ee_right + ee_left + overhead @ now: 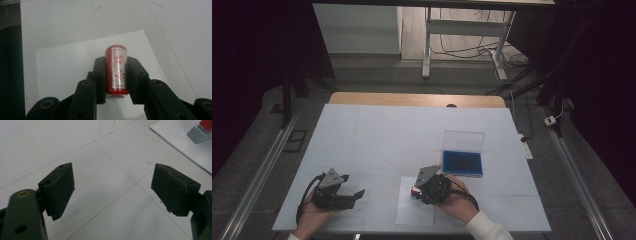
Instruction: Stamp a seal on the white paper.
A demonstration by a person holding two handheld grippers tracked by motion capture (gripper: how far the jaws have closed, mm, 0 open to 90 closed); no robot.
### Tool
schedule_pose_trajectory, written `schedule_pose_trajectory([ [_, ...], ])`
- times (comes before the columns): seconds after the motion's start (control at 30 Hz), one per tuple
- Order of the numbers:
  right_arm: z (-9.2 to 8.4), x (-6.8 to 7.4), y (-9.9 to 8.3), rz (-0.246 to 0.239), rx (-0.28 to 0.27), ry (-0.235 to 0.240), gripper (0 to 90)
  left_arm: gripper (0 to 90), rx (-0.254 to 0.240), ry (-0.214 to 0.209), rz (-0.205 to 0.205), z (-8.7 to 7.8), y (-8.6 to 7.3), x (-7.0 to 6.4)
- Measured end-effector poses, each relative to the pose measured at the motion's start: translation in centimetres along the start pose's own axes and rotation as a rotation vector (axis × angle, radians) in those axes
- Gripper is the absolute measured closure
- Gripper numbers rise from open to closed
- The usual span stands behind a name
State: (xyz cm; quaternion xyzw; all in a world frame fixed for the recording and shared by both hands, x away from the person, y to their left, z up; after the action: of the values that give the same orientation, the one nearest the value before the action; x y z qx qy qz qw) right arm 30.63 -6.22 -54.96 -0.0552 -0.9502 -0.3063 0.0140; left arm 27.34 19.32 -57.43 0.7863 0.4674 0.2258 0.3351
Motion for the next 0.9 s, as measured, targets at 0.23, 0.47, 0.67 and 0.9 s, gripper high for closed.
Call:
schedule_pose_trajectory([
  [0.23,0.26,-0.14,-0.21,0.015,0.010,0.011,71.0,19.2,0.001,0.001,-0.001,-0.01,-0.01,0.00],
  [0.47,0.35,-0.14,-0.31,0.019,0.008,0.016,71.2,19.1,0.001,0.001,-0.001,0.00,-0.01,-0.01],
  [0.67,0.39,-0.14,-0.36,0.024,0.002,0.018,71.3,19.1,0.002,0.002,-0.001,0.01,-0.02,0.01],
  [0.9,0.38,-0.19,-0.43,0.019,-0.005,0.019,71.3,19.1,0.005,0.002,-0.001,0.08,-0.08,0.03],
])
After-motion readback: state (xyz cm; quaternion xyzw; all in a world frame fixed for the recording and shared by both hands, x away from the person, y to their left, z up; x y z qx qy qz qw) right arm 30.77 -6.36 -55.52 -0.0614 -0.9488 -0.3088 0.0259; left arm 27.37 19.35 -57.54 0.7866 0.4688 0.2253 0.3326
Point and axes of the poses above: each handheld gripper's, and its own axes: z roughly forward along the jaws, y roughly out of its top, x roughly to its left, the point moved 7 cm from there along z, roughly forward along the jaws, and after that the axes turned 11 degrees about y, right-handed, at the moved point
